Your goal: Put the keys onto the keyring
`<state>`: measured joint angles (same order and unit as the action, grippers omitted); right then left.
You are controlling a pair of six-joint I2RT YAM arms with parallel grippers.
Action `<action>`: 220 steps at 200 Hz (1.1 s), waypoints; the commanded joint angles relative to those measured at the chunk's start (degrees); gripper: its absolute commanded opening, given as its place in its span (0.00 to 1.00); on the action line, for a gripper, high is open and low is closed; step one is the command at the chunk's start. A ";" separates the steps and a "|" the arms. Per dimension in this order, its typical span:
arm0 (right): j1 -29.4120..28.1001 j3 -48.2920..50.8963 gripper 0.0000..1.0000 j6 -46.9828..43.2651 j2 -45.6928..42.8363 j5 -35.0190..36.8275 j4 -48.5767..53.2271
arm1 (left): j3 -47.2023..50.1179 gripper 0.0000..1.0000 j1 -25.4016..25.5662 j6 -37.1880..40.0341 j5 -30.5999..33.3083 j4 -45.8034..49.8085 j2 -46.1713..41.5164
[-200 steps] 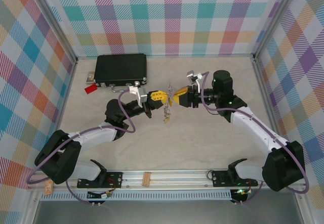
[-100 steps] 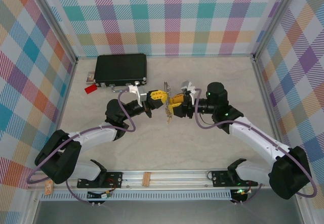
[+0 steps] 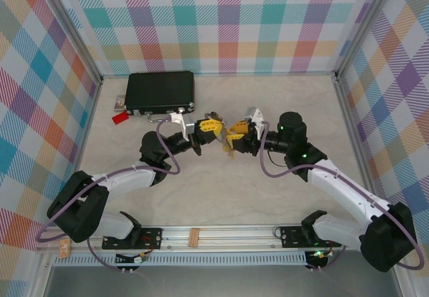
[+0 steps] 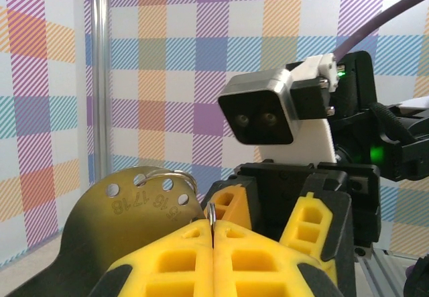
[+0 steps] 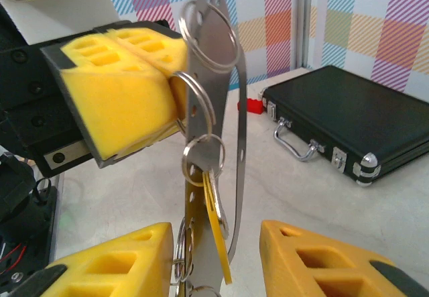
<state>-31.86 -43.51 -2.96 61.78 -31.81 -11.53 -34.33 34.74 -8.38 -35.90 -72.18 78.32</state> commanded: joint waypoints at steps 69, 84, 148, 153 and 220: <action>-0.14 0.03 0.36 -2.14 -0.25 0.39 -0.97 | -1.96 0.00 0.41 -0.74 -0.27 -3.40 -0.44; -0.21 -0.32 0.36 -2.17 0.68 -0.64 -1.64 | -1.91 0.00 0.41 -0.75 -0.29 -3.40 -0.45; -1.58 -0.97 0.35 -2.16 2.29 1.11 -2.97 | -1.89 0.00 0.41 -0.93 -0.49 -3.33 -0.29; -1.74 -1.13 0.34 -2.25 2.38 1.56 -3.02 | -1.91 0.00 0.41 -0.93 -0.59 -3.40 -0.35; -2.79 -1.29 0.27 -2.14 3.08 5.06 -6.04 | -1.97 0.00 0.50 -1.55 -1.10 -3.40 -0.26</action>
<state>-34.22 -42.54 -3.97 64.55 -27.90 -14.41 -34.39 34.74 -9.23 -35.97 -72.18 78.32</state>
